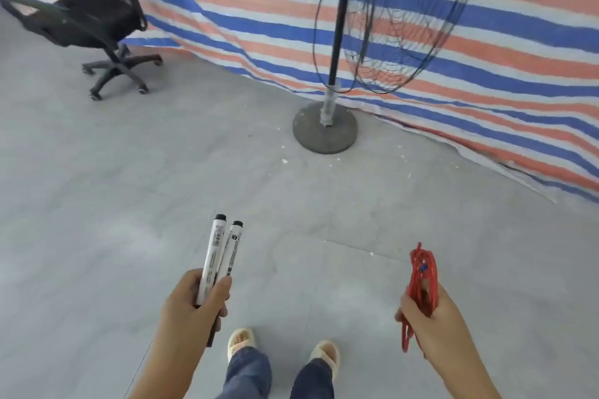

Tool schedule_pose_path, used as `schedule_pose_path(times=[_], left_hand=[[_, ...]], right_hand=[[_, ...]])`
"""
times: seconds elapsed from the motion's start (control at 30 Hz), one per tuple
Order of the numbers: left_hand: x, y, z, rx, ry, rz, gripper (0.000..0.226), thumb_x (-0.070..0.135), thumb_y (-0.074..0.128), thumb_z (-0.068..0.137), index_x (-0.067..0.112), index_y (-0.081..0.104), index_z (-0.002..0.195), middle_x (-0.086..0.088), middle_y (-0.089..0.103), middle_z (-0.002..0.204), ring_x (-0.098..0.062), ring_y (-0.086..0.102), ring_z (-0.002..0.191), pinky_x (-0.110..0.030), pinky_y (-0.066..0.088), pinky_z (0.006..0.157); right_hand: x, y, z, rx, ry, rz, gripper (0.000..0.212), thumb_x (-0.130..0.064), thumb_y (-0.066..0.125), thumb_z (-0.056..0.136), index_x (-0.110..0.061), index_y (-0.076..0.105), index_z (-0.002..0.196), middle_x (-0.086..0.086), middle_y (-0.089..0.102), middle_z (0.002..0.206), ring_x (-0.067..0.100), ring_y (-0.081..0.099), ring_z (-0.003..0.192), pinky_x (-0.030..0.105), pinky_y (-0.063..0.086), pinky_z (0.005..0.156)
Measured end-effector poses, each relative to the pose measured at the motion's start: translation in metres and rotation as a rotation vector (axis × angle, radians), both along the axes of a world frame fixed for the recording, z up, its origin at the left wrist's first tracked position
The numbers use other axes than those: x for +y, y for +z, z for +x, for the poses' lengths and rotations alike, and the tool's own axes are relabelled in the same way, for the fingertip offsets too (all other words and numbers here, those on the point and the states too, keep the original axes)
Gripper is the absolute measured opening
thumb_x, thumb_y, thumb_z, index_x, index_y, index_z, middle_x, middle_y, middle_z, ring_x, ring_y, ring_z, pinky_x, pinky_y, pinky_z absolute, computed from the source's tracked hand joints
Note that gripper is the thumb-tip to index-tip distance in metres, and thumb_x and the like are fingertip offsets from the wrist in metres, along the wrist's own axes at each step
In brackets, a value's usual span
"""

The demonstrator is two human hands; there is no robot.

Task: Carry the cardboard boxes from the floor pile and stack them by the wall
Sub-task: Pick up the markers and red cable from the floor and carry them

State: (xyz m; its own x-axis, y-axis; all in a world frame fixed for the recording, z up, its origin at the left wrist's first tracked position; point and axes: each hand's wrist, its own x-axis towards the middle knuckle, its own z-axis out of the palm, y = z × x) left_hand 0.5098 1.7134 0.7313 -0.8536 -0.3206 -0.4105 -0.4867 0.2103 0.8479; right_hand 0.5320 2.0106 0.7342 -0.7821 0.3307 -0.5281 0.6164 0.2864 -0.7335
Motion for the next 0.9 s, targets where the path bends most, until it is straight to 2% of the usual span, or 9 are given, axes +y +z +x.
schedule_pose_path(times=[0.1,0.23,0.3,0.4,0.47,0.6,0.73,0.8,0.9], left_hand=[[-0.034,0.001,0.035,-0.008,0.233,-0.032,0.013,0.016,0.062,0.09,0.008,0.058,0.08,0.0,0.056,0.048,-0.01,0.045,0.037,-0.019,0.032,0.034],[-0.072,0.004,0.087,-0.011,0.507,-0.046,0.016,0.019,0.062,0.09,0.008,0.059,0.079,0.0,0.057,0.049,-0.012,0.047,0.04,-0.026,0.036,0.043],[-0.089,0.003,0.107,0.004,0.622,-0.034,0.017,0.02,0.062,0.09,0.008,0.06,0.079,-0.001,0.057,0.05,-0.015,0.048,0.043,-0.027,0.037,0.046],[-0.122,0.002,0.13,0.027,0.758,-0.002,0.018,0.021,0.063,0.09,0.006,0.061,0.079,-0.001,0.056,0.051,-0.017,0.047,0.046,-0.028,0.037,0.048],[-0.15,0.002,0.141,0.042,0.807,0.01,0.019,0.02,0.063,0.09,0.006,0.06,0.078,-0.001,0.056,0.05,-0.016,0.047,0.045,-0.028,0.037,0.048],[-0.222,0.005,0.157,0.058,0.831,0.034,0.018,0.02,0.062,0.09,0.005,0.06,0.08,-0.001,0.056,0.05,-0.013,0.048,0.043,-0.028,0.038,0.047],[-0.308,0.012,0.17,0.116,0.867,0.019,0.018,0.022,0.062,0.089,0.008,0.06,0.078,-0.002,0.056,0.056,-0.014,0.047,0.046,-0.028,0.038,0.048],[-0.345,0.013,0.18,0.142,0.9,0.014,0.019,0.023,0.062,0.089,0.008,0.059,0.077,0.001,0.055,0.053,-0.014,0.046,0.047,-0.029,0.038,0.049],[-0.393,0.013,0.196,0.154,0.971,0.016,0.017,0.021,0.063,0.089,0.008,0.061,0.078,0.001,0.057,0.053,-0.015,0.047,0.049,-0.031,0.039,0.052]], right_hand=[[-0.029,-0.005,-0.03,-0.015,0.177,-0.015,0.017,-0.006,0.055,0.092,-0.007,0.055,0.109,0.01,0.067,0.076,0.002,0.052,0.043,0.021,0.034,0.049],[-0.086,0.001,-0.055,-0.005,0.449,-0.018,0.014,-0.003,0.056,0.09,-0.006,0.057,0.104,0.008,0.065,0.069,0.002,0.052,0.039,0.013,0.035,0.043],[-0.121,0.007,-0.063,0.005,0.567,-0.017,0.022,-0.003,0.056,0.091,-0.011,0.057,0.111,0.007,0.066,0.068,-0.001,0.052,0.039,0.011,0.035,0.043],[-0.175,0.012,-0.066,0.019,0.664,-0.005,0.03,-0.003,0.057,0.09,-0.005,0.056,0.119,0.005,0.064,0.065,-0.001,0.05,0.037,0.008,0.034,0.038],[-0.213,0.014,-0.065,0.034,0.701,-0.009,0.031,-0.004,0.057,0.09,-0.007,0.056,0.121,0.005,0.064,0.066,-0.001,0.049,0.037,0.009,0.034,0.038],[-0.293,0.015,-0.057,0.072,0.734,-0.014,0.021,-0.004,0.058,0.09,-0.006,0.057,0.111,0.008,0.065,0.073,0.0,0.052,0.038,0.009,0.035,0.037],[-0.384,0.013,-0.049,0.105,0.757,-0.05,0.013,-0.004,0.06,0.089,-0.009,0.059,0.101,0.007,0.067,0.068,0.004,0.063,0.054,0.02,0.041,0.052],[-0.43,0.014,-0.046,0.114,0.801,-0.072,0.012,-0.005,0.059,0.089,-0.014,0.059,0.097,0.003,0.067,0.061,0.011,0.066,0.063,0.024,0.041,0.055],[-0.493,0.018,-0.046,0.112,0.882,-0.108,0.015,-0.006,0.059,0.09,-0.02,0.058,0.095,0.0,0.068,0.06,0.012,0.066,0.064,0.026,0.044,0.058]])
